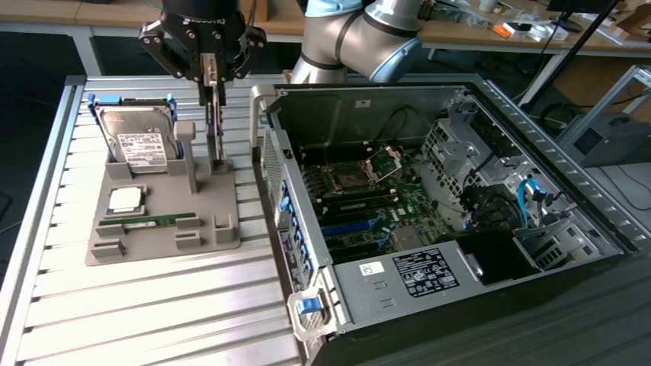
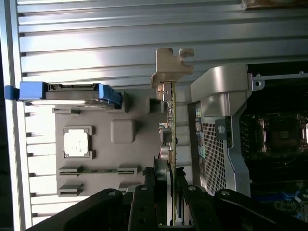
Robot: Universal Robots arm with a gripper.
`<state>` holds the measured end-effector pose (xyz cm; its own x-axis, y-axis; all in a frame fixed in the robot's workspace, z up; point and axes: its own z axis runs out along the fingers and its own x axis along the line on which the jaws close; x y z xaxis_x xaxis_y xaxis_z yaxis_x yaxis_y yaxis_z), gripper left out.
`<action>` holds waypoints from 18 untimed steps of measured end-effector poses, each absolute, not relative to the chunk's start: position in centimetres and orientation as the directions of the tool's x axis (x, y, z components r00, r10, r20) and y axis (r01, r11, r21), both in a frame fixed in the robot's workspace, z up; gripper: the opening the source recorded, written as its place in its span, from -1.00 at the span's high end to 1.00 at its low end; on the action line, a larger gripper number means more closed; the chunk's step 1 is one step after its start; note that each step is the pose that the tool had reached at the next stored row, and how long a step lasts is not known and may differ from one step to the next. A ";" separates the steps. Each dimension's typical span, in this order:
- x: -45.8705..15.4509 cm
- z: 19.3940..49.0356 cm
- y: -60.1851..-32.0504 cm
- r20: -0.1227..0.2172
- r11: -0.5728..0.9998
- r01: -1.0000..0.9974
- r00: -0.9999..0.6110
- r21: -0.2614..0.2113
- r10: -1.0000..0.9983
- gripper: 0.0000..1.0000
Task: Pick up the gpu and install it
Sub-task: 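Pick up the gpu and move the gpu toward the slot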
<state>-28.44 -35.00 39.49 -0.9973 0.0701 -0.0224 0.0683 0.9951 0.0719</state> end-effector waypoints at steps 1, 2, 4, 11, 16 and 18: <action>-28.4 39.5 -35.0 -0.022 0.995 0.068 -0.997 0.072 0.070 0.47; -28.4 39.6 -35.0 -0.022 0.995 0.068 -0.997 0.072 0.070 0.47; -28.4 39.7 -35.0 -0.022 0.995 0.068 -0.997 0.072 0.070 0.47; -28.4 40.1 -35.0 -0.022 0.995 0.068 -0.997 0.072 0.070 0.47; -28.4 40.3 -35.0 -0.022 0.995 0.068 -0.997 0.072 0.070 0.47; -28.4 40.4 -35.0 -0.022 0.995 0.068 -0.997 0.072 0.070 0.47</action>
<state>-28.44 -35.00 40.39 -0.9973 0.0701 -0.0224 0.0683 0.9951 0.0719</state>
